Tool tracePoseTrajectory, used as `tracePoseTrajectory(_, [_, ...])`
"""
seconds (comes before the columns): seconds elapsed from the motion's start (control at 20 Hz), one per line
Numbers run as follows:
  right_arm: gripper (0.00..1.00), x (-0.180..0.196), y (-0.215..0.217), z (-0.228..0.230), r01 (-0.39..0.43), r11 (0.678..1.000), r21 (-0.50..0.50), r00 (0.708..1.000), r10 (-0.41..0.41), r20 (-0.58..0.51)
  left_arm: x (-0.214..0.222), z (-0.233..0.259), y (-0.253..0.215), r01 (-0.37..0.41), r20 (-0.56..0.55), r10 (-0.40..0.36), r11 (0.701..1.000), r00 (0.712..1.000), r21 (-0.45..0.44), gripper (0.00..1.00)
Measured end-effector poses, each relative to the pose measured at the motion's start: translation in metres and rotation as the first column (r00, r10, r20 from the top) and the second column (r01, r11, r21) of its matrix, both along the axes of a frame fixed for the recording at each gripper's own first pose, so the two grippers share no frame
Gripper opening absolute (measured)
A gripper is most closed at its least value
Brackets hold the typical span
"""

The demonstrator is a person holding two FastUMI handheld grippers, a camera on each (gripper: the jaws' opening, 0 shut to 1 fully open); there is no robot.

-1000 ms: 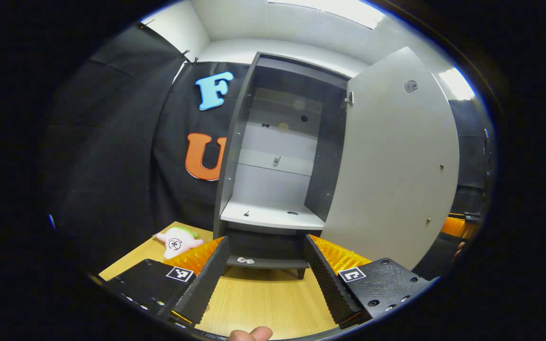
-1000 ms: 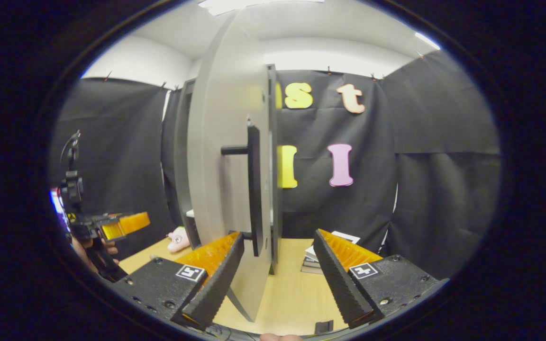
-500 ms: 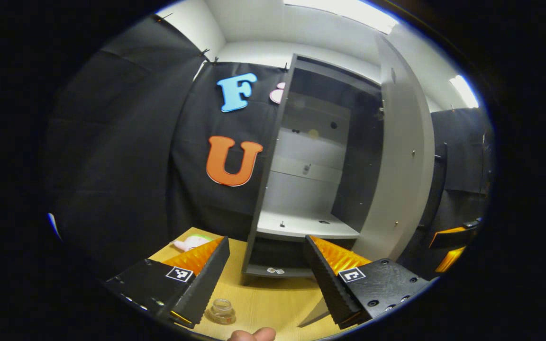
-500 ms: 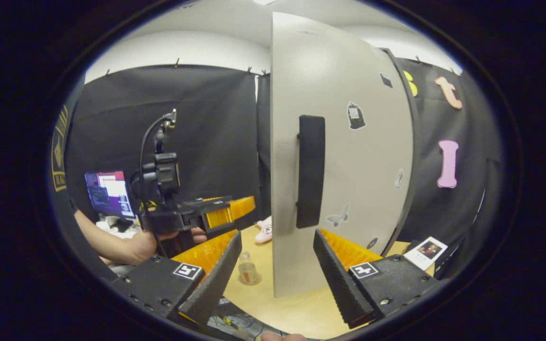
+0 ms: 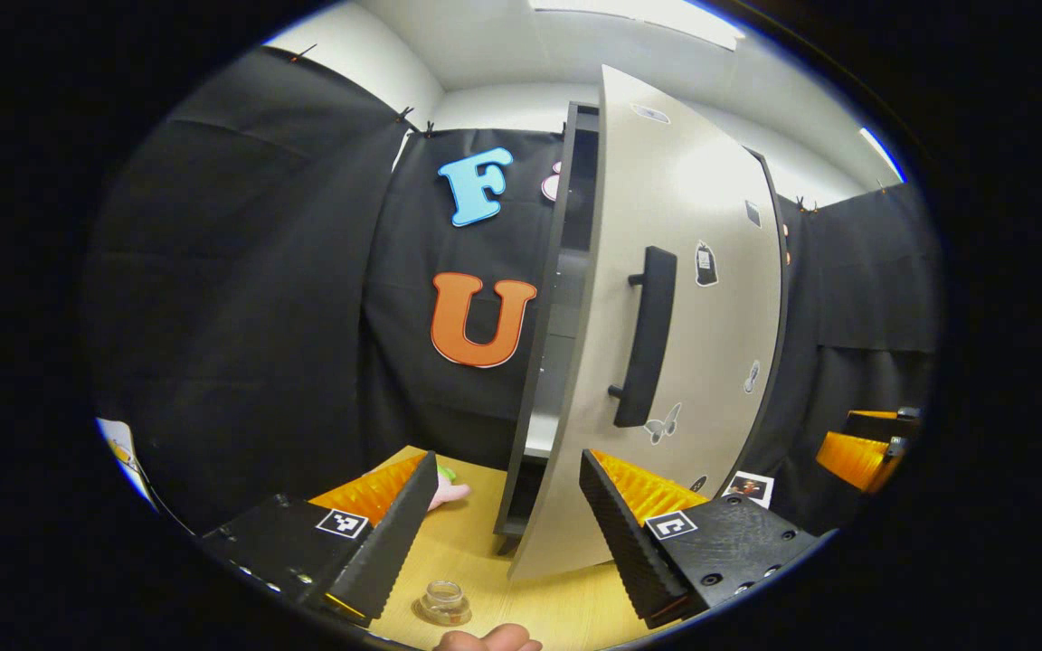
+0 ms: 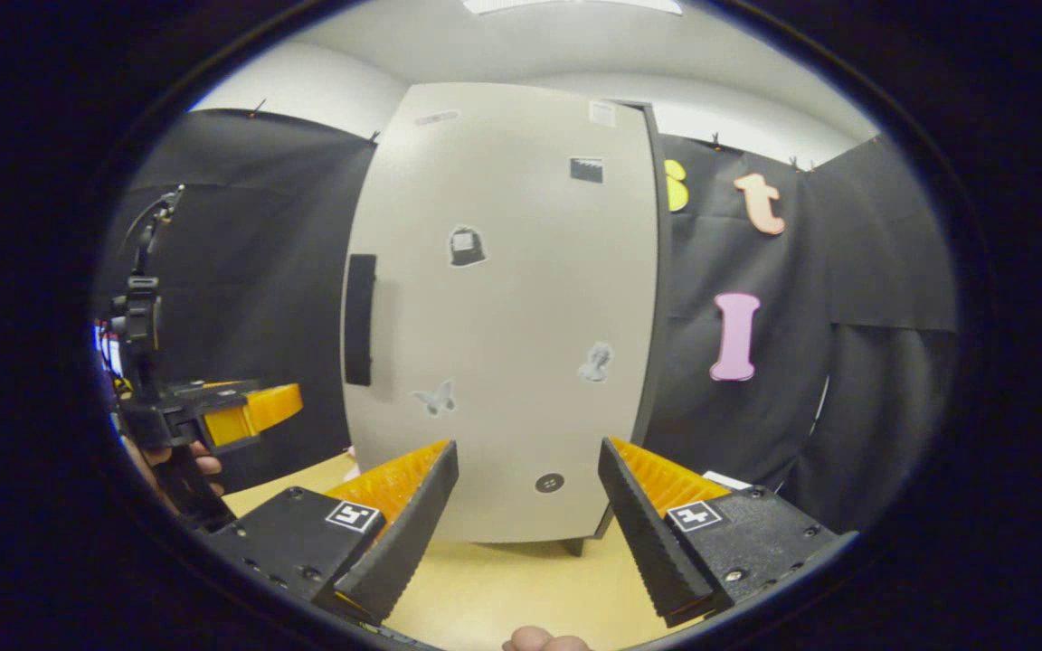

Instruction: Open the cabinet door with the right hand, grasp the bottle in the cabinet with the left hand and place it on the coaster, then close the cabinet door with the right hand.

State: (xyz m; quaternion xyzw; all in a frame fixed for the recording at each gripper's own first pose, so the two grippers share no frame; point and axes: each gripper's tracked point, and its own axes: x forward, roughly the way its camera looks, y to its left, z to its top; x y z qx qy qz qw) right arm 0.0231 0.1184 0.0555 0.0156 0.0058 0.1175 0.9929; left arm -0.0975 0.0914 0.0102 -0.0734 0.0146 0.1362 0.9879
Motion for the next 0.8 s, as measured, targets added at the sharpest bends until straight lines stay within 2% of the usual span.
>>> tracePoseTrajectory(0.15, [1.0, 0.02, 0.0, 0.0, 0.0, 0.996, 0.088, 1.0, 0.0, -0.003, 0.011, 0.01, -0.019, -0.019, -0.009, 0.019, 1.0, 1.0, 0.011, 0.95])
tracePoseTrajectory(0.25, [0.99, 0.026, -0.01, 0.003, 0.047, 0.995, 0.086, 0.999, -0.048, 0.009, 0.017, 0.014, -0.025, -0.027, -0.017, 0.027, 0.999, 0.999, 0.022, 0.95])
tracePoseTrajectory(0.35, [0.98, 0.03, -0.004, -0.003, 0.049, 0.995, 0.084, 0.999, -0.048, -0.007, 0.028, 0.02, -0.036, 0.016, 0.006, -0.016, 0.999, 1.0, 0.029, 0.95])
tracePoseTrajectory(0.55, [0.98, 0.039, 0.002, -0.013, 0.063, 0.997, 0.053, 0.998, -0.061, -0.026, 0.039, -0.001, -0.048, 0.079, -0.042, -0.078, 0.996, 0.996, 0.032, 0.95])
tracePoseTrajectory(0.65, [1.0, 0.041, 0.0, -0.011, 0.078, 0.997, 0.028, 0.997, -0.078, -0.017, 0.041, -0.004, -0.049, 0.093, -0.054, -0.091, 0.995, 0.994, 0.027, 0.95])
tracePoseTrajectory(0.8, [0.99, 0.043, 0.004, -0.007, 0.077, 0.996, 0.038, 0.997, -0.077, 0.001, 0.049, 0.012, -0.048, 0.107, -0.01, -0.106, 0.994, 0.994, 0.039, 0.95])
